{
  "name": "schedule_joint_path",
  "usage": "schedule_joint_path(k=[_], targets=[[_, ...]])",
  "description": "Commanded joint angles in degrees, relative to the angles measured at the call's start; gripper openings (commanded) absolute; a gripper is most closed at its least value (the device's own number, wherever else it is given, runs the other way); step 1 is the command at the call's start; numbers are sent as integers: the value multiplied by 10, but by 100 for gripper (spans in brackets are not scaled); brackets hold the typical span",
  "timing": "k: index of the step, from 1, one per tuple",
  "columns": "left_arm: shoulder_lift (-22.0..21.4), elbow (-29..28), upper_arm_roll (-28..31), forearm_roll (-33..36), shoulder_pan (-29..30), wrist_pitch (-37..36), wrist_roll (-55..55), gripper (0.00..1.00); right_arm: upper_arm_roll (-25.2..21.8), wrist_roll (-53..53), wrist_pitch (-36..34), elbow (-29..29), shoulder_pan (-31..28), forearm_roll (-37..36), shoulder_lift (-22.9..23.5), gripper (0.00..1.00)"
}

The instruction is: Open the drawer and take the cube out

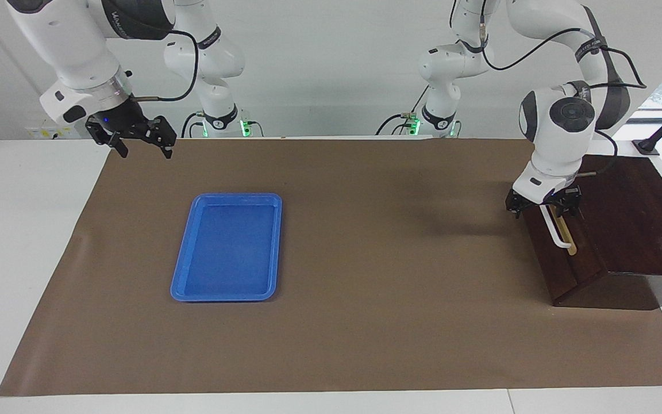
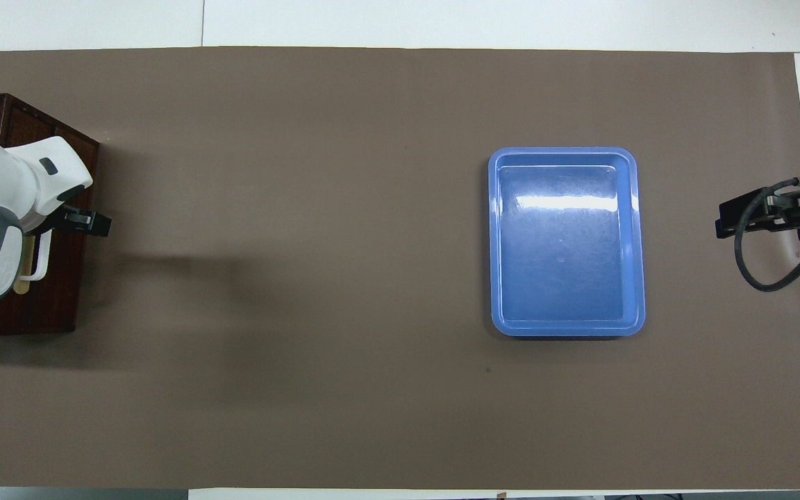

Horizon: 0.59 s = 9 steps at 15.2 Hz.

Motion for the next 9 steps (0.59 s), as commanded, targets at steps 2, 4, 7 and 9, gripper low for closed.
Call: schedule_joint_path(k=[2,4,7,9], targets=[[-3,-27,-1,14,14,46,7,100,-1,-1,11,-8,-2,1,-7,100],[-2,-33,-1,15,17,58,7,100,-1,-3,11,-8,-2,1,-7,100],[-1,-44,0,15,17,74,7,100,-1,-2,11,-8,-2,1,-7,100],[1,-45,0,15,18,74,7,100,-1,-2,11,-8,-2,2,-7,100]])
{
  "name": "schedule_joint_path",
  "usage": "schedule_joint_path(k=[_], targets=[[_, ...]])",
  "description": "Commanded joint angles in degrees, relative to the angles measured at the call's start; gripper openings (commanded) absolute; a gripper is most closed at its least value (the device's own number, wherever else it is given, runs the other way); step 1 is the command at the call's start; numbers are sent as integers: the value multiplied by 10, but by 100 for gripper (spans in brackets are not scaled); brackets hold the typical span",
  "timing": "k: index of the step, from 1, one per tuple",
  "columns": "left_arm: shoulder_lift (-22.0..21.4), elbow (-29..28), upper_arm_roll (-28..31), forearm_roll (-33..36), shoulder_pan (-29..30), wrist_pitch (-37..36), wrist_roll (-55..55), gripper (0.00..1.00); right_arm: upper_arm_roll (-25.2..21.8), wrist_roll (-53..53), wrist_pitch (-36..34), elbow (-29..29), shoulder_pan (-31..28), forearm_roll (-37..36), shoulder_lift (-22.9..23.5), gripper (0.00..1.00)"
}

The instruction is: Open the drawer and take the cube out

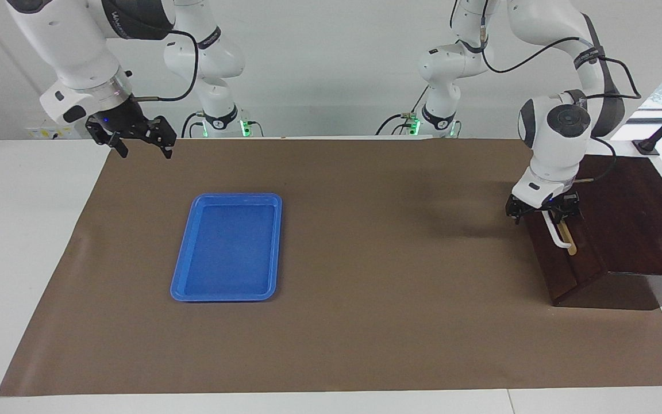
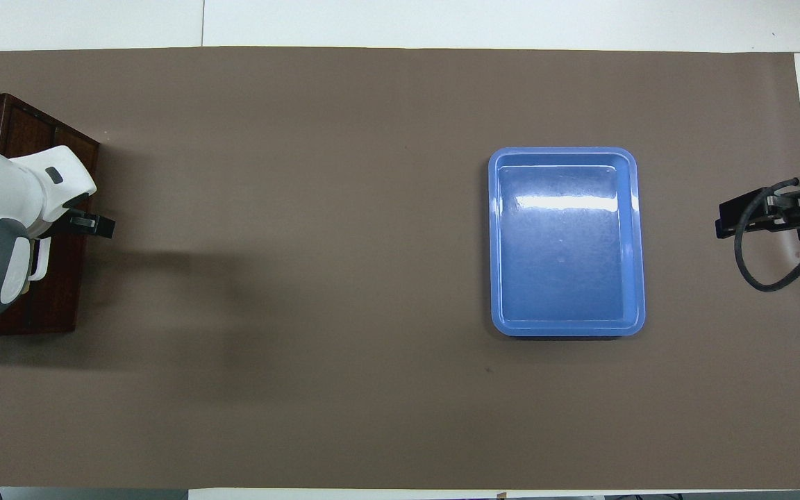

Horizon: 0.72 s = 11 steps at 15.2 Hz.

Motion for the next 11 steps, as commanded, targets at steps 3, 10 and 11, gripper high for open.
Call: schedule_joint_path(k=[3,10,11], targets=[[-1,-14,0,16,5,22,4,100,-1,-2,11,-7,-2,2,-7,100],[10,-15,0,16,5,38,3,100,0,-3,11,-6,-2,3,-6,100],[12,-15,0,16,6,41,3,100,0,-3,11,-6,-2,3,-6,100]])
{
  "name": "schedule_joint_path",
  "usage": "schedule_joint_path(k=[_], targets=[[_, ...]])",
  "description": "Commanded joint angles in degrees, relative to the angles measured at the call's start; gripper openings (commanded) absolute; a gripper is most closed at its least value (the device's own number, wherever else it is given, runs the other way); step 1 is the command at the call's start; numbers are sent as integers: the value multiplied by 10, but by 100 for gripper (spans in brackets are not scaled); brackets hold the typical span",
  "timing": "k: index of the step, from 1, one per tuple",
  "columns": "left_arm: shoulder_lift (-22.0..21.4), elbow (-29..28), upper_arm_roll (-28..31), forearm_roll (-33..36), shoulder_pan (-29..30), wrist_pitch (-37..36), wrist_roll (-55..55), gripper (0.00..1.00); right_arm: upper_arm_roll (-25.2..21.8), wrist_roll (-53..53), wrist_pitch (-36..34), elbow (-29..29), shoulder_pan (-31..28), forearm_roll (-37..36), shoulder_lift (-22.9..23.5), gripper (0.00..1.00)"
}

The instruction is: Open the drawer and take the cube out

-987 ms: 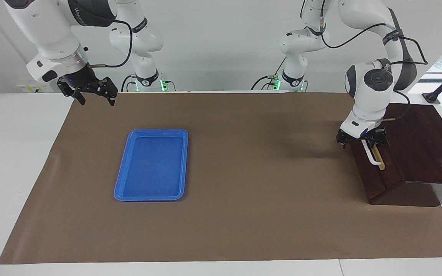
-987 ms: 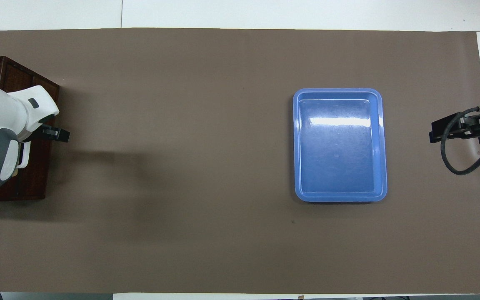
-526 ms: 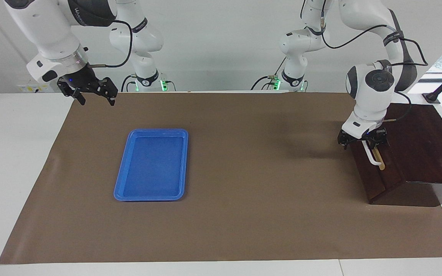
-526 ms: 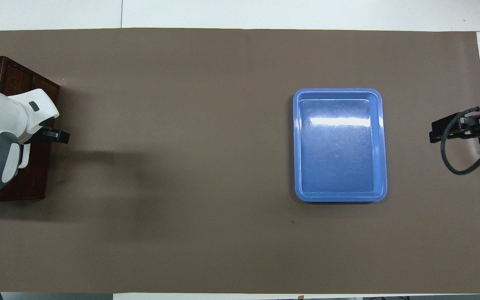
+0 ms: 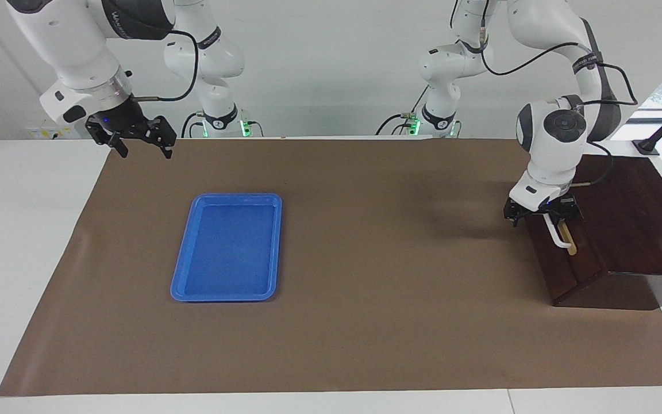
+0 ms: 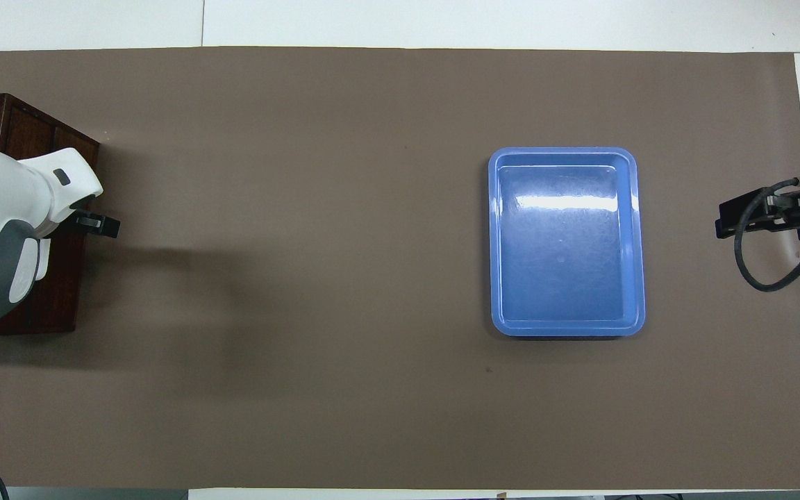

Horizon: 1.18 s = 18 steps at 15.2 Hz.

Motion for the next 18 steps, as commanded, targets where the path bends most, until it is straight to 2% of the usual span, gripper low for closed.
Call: schedule_joint_path(k=[1,8,18], targets=[[2,-11,0,11,11,23,3,100,0,-3,11,-6,-3,3,-6,100],[4,-17,0,11,12,25,4,100,-1,-4,11,-6,-3,1,-6,100],[3,-19,-1,11,-17,15,-2,100,-1,-2,12,-6,-3,1,-6,100]])
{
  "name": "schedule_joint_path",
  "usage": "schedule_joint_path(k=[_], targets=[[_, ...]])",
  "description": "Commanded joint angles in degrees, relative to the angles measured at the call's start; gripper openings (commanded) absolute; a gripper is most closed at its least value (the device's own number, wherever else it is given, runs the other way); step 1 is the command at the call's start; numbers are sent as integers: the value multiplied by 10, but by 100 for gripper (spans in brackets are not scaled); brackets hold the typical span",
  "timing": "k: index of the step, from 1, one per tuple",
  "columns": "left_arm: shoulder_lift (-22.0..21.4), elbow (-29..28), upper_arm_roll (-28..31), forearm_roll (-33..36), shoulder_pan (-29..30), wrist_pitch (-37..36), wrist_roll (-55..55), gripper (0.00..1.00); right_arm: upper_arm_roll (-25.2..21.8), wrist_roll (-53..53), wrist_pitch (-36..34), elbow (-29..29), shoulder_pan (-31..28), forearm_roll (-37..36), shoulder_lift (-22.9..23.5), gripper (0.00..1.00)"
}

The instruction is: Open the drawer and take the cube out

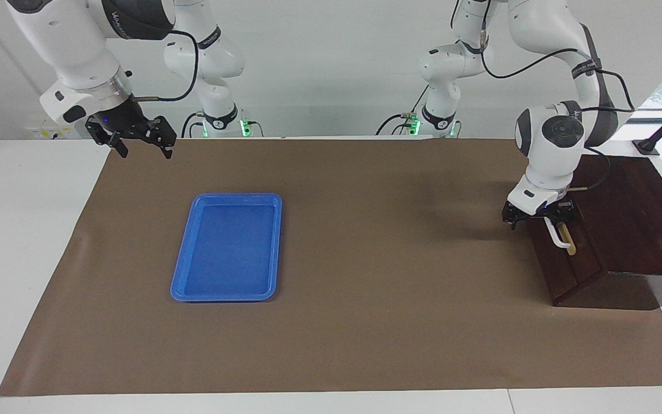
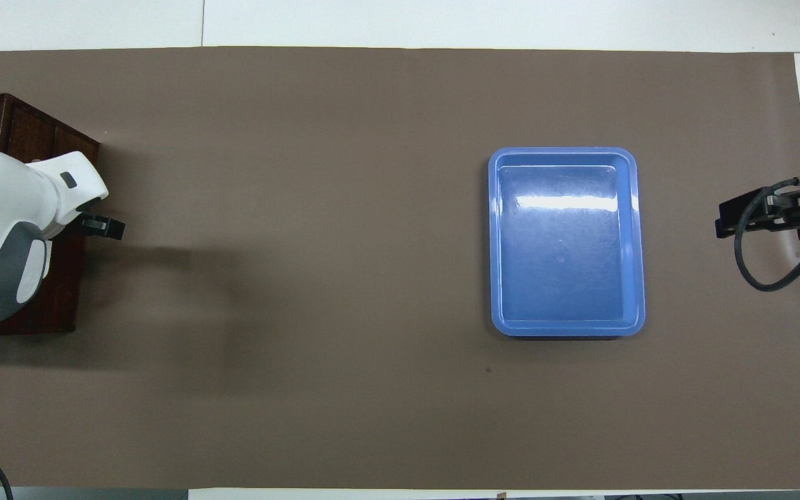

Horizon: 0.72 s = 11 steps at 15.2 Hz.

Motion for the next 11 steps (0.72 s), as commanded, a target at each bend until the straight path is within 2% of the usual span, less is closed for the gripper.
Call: schedule_joint_path(k=[1,11], targets=[[-4,-12,1,9,-20,5,-2,100,-1,-2,12,-6,-3,1,-6,100],[-5,-1,1,8,-85,-31,-50,100,-1,-2,16,-8,-3,2,-6,100]])
